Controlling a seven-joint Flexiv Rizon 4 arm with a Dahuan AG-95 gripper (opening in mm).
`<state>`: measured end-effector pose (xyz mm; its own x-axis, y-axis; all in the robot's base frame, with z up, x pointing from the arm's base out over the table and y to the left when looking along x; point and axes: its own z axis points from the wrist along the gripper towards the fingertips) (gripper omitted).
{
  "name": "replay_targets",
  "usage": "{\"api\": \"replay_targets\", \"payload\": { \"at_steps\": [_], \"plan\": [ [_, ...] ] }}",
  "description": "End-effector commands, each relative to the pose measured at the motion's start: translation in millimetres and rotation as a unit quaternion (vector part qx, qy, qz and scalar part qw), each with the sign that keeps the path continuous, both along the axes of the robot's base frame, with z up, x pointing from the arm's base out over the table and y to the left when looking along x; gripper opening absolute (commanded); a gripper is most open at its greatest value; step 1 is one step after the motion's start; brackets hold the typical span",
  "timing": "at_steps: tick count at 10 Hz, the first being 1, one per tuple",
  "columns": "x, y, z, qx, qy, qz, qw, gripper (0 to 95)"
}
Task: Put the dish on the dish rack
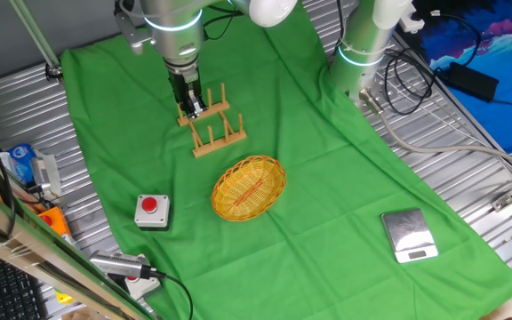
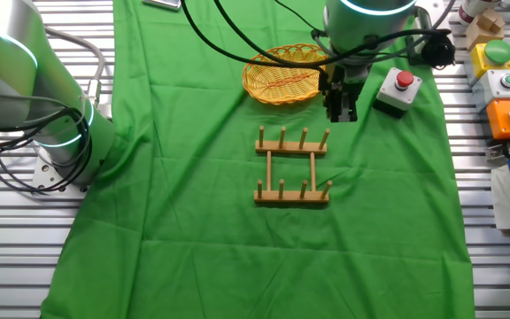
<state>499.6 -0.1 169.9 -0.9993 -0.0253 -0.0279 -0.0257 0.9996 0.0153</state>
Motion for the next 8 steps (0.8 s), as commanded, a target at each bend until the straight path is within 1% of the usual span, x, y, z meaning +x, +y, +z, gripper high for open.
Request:
{"api": "replay_targets", "payload": {
  "at_steps": [1, 7, 8],
  "plan": [
    [0.4, 0.1, 0.1, 0.000, 0.001, 0.000, 1.0000, 0.0],
    [0.4, 0.1, 0.1, -0.001, 0.001, 0.002, 1.0000, 0.0],
    [0.4, 0.1, 0.1, -0.002, 0.001, 0.014, 0.9999, 0.0]
  ]
}}
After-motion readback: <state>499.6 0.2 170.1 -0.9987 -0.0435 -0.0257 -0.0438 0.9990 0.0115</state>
